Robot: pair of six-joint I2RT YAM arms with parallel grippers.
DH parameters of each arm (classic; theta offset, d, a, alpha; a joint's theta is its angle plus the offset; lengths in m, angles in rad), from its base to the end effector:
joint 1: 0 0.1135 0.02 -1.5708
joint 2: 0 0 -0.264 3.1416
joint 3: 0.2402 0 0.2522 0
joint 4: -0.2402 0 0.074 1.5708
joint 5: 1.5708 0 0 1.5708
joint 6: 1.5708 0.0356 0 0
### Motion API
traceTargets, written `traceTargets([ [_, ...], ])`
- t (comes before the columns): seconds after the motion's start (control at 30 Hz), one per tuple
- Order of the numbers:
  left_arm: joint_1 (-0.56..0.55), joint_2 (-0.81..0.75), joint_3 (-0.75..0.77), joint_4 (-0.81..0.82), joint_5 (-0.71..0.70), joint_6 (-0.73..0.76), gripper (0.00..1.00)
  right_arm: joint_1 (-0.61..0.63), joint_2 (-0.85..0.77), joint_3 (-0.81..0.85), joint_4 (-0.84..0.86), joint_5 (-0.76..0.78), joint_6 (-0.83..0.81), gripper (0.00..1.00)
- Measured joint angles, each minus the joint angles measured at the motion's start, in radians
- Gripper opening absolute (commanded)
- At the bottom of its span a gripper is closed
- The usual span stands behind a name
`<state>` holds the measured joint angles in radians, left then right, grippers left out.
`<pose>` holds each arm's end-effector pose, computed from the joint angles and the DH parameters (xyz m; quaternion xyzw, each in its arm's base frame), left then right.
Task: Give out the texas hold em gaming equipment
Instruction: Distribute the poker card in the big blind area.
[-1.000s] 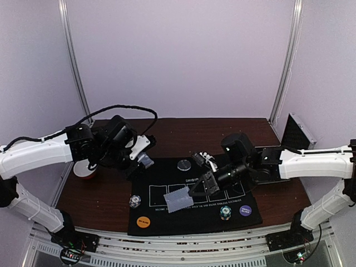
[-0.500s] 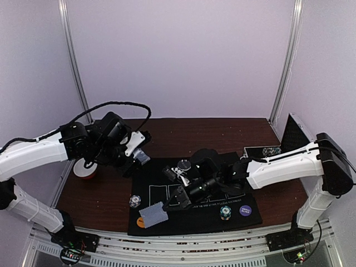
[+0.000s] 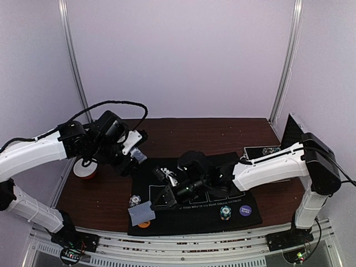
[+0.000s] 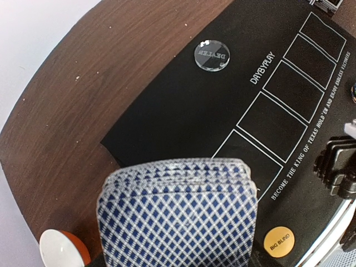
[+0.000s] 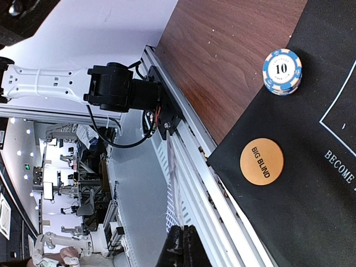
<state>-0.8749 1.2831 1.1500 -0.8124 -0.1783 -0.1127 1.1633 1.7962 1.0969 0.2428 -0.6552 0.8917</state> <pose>0.1713 -0.1952 0.3052 0.3271 0.8899 -0.0706 0.3099 0.1374 0.3729 0.2140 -0.2774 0.7732 0.5697 0.0250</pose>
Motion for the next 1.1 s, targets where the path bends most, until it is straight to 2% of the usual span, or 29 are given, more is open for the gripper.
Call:
traceTargets([
  [0.3, 0.022, 0.002, 0.001, -0.002, 0.013, 0.034, 0.57, 0.026, 0.1, 0.077, 0.045, 0.041, 0.064, 0.0],
  [0.6, 0.054, 0.025, 0.006, -0.002, 0.002, 0.042, 0.57, 0.1, 0.274, 0.25, 0.1, 0.212, 0.178, 0.0],
  [0.83, 0.087, 0.054, 0.013, -0.004, -0.021, 0.042, 0.56, 0.106, 0.375, 0.33, 0.116, 0.334, 0.267, 0.0],
  [1.07, 0.115, 0.065, 0.037, -0.003, -0.024, 0.043, 0.56, 0.104, 0.47, 0.43, 0.126, 0.387, 0.346, 0.0],
  [1.1, 0.117, 0.065, 0.039, -0.003, -0.024, 0.044, 0.56, 0.104, 0.486, 0.454, 0.124, 0.388, 0.35, 0.02],
])
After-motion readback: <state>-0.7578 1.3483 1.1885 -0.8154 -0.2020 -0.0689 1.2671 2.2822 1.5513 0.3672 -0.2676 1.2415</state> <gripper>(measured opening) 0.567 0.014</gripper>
